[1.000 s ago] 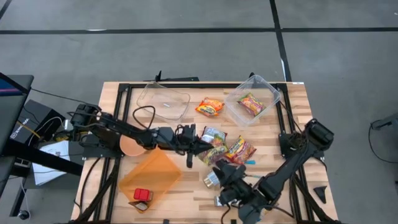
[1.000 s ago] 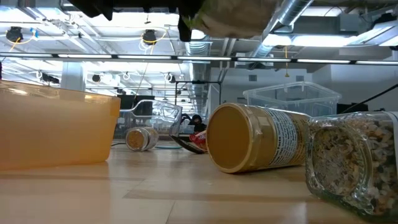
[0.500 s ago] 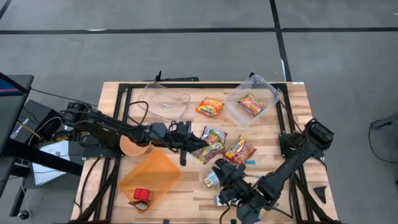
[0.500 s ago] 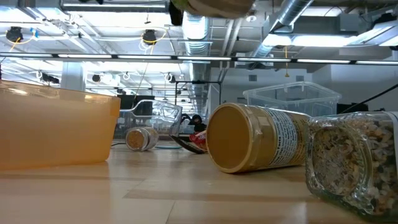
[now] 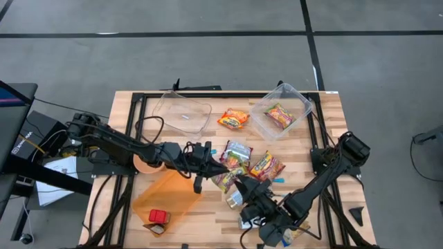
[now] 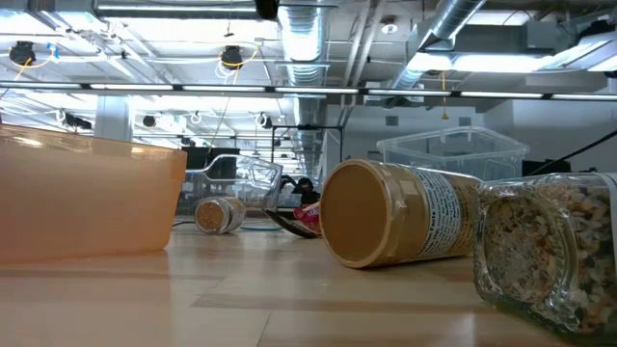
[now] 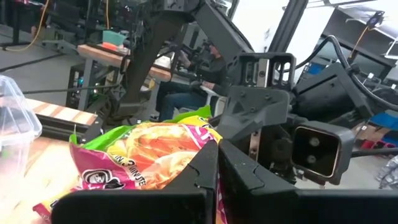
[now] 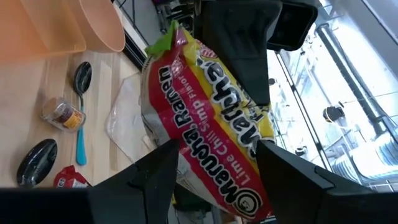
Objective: Pick & Place Food Item
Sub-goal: Put the green noodle pack into the right transparent bin
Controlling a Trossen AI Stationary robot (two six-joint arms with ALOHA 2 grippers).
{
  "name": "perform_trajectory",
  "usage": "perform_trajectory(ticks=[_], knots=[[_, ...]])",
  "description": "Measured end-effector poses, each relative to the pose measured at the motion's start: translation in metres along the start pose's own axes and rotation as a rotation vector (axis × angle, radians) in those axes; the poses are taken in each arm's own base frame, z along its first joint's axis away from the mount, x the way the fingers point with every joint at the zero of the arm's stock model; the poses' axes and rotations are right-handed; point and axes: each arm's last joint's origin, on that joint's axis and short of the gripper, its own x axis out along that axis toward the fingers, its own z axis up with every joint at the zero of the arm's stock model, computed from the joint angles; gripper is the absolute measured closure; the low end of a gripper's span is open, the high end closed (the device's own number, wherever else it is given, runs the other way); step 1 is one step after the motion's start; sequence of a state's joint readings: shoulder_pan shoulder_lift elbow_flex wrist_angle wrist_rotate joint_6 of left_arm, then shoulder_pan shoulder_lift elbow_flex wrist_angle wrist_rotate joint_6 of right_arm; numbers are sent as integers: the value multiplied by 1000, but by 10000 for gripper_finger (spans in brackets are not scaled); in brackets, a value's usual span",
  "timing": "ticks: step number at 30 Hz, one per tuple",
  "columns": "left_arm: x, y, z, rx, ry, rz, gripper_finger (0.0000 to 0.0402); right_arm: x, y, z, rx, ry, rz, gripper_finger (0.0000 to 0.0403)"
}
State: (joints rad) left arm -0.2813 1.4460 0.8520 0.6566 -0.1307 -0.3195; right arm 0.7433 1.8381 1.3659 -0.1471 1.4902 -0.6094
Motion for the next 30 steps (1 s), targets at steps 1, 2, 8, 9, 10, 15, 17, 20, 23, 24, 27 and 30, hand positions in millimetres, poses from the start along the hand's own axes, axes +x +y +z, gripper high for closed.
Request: perform_trajectory(ticks=[1,2,8,9,10,15,17,20,23,24,27,30], knots=[[0,0,0,0,1,0,401,0,0,0,-2,0,0,191],[0,0,0,0,1,0,401,0,0,0,-2,0,0,191],[1,-1,-2,-2,-2,-5,401,3,0,0,-1,7,-2,197],[2,-2,-4,-2,2,-7,401,4,0,-1,-1,9,-2,202],[3,-2,-6,-2,7,-10,401,5,0,-1,1,9,1,208],[10,-4,-18,-4,8,-30,401,11,-1,-1,15,11,11,249],[10,-3,-18,-4,9,-30,401,11,-1,0,20,12,9,269],[10,-3,-18,-3,7,-30,402,9,-1,0,28,15,-1,302],[10,-3,-18,-3,2,-32,401,4,-1,1,21,9,-5,339],[10,-3,-18,-3,2,-32,402,3,-1,1,24,8,-5,353],[10,-3,-18,-2,6,-36,402,2,-1,1,26,6,-6,391],[10,-3,-18,20,4,-35,402,0,-1,2,16,2,-9,393]])
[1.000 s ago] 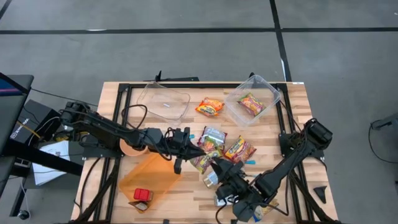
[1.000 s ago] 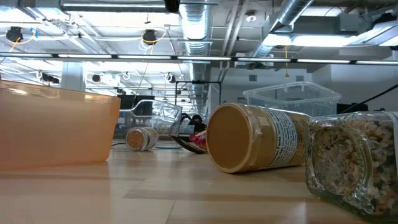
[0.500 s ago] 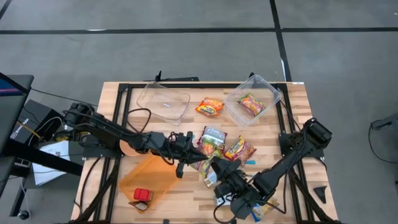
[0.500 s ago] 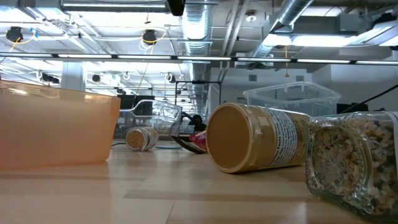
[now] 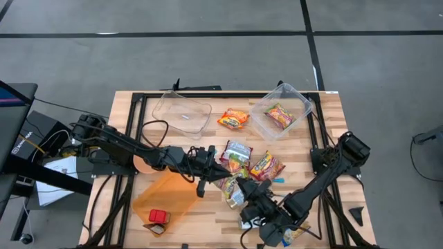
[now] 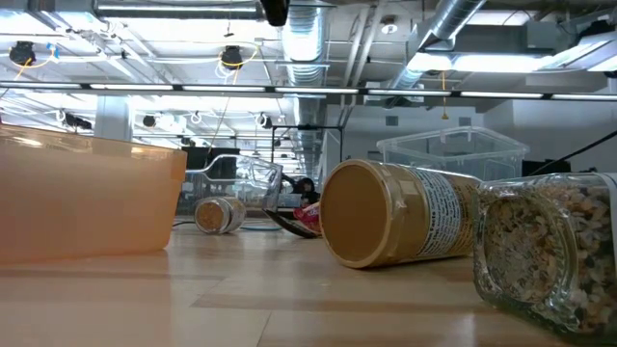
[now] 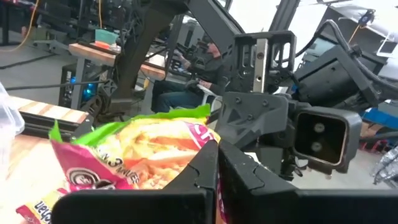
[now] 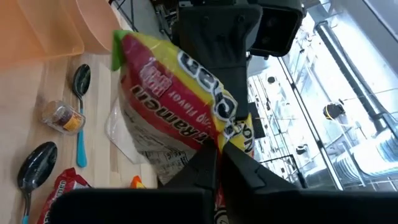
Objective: Pick & Place Food Item
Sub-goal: Put the green noodle pack into the right transparent bin
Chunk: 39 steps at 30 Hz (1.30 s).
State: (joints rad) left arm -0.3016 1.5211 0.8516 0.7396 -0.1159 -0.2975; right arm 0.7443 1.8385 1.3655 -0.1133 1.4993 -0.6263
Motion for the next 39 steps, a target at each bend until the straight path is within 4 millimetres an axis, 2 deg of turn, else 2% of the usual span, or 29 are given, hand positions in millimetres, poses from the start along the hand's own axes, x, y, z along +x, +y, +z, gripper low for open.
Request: perform_trajectory(ticks=[8,15,19,24,28,34,39], knots=[[0,9,-1,71,35,42,376,-6,-5,5,29,15,-40,399],[-9,24,8,156,114,119,304,-15,-12,8,60,6,-46,400],[-22,22,18,211,173,129,260,-16,-13,9,116,3,-45,401],[-42,9,27,247,253,103,218,-10,-27,7,256,15,-53,402],[-57,-7,30,287,312,51,202,-3,-42,4,412,28,-65,402],[-72,-30,27,325,362,-35,204,14,-71,-8,669,60,-103,402],[-75,-45,20,379,371,-22,218,39,-87,-30,760,119,-162,403]])
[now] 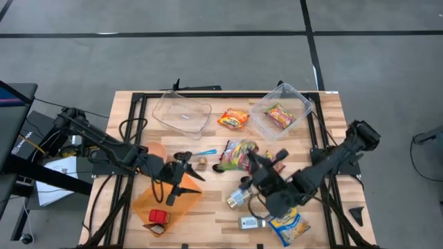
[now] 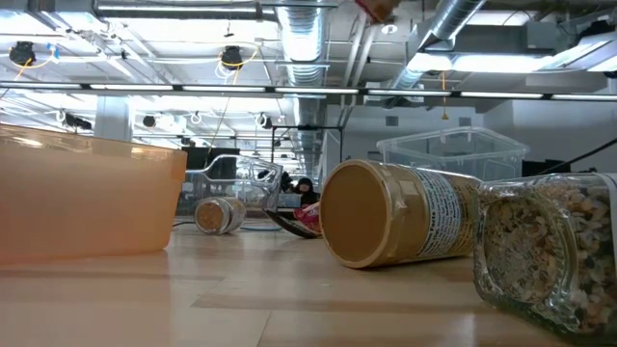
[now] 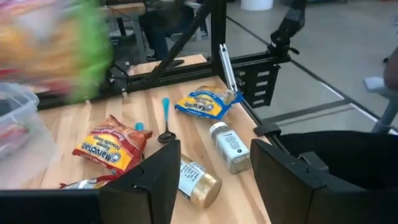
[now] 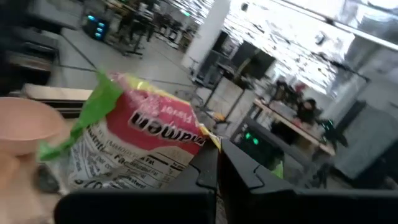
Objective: Pick & Place Food Item
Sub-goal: Put the green noodle pack into the right transparent bin
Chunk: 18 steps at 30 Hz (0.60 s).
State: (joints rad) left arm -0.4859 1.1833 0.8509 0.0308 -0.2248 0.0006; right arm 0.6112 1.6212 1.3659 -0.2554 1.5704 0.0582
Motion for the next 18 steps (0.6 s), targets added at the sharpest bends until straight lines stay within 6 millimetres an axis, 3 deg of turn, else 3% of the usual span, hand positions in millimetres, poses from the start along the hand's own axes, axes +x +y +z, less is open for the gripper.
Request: perform_trajectory(ticks=[5,10,14,18], knots=[[-1,-7,-1,14,9,7,231,43,-23,-5,25,59,-103,403],[-1,-6,-6,18,23,12,240,85,-56,-11,149,171,-68,403],[-1,-5,-6,18,26,38,244,115,-88,-36,232,372,-68,403],[-1,-4,-6,18,26,46,245,130,-120,-63,291,608,-171,403]])
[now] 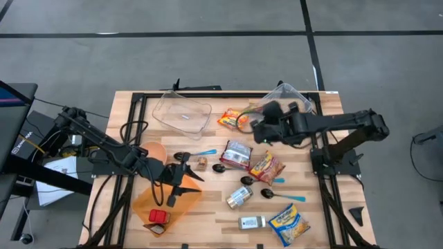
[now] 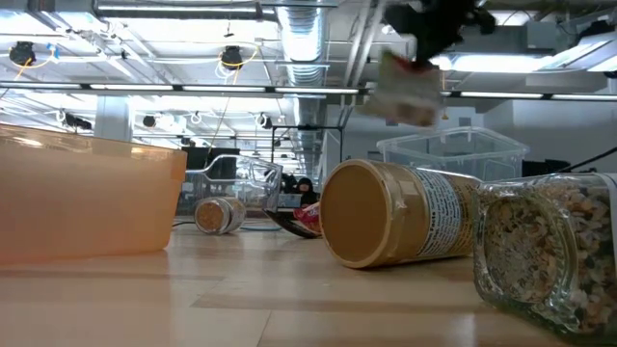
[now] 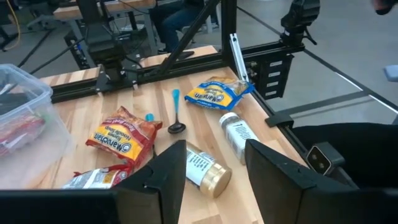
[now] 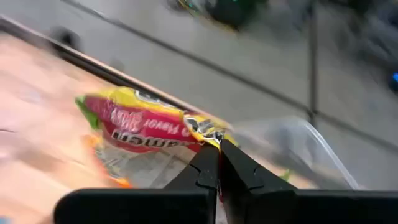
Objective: Pick & Place Food Item
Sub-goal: Put the green noodle pack into the right transparent bin
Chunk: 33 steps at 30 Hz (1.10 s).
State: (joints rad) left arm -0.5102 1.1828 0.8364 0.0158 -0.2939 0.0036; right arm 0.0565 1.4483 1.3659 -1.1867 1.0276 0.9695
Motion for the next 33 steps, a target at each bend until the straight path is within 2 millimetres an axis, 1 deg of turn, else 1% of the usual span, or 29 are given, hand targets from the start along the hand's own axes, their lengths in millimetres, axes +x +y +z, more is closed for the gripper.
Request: perform_trajectory(ticks=[3,7,9,13,17,21,25,29,33], knots=[[0,0,0,0,0,3,245,9,-16,-4,22,63,-112,403],[0,0,0,0,-1,3,249,12,-25,-5,80,108,-164,403],[0,0,0,0,-1,3,250,15,-23,-6,98,137,-167,403],[0,0,0,-8,-2,3,252,26,-12,-12,90,169,-196,403],[0,0,0,-12,-2,3,252,43,-2,-28,72,197,-259,403],[0,0,0,-12,-2,3,253,60,-1,-48,79,207,-337,403],[0,0,0,-10,-3,3,257,75,3,-64,82,202,-372,403],[0,0,0,-9,-3,2,259,88,3,-73,101,200,-370,403],[0,0,0,-9,-4,2,258,94,3,-75,81,205,-362,402]])
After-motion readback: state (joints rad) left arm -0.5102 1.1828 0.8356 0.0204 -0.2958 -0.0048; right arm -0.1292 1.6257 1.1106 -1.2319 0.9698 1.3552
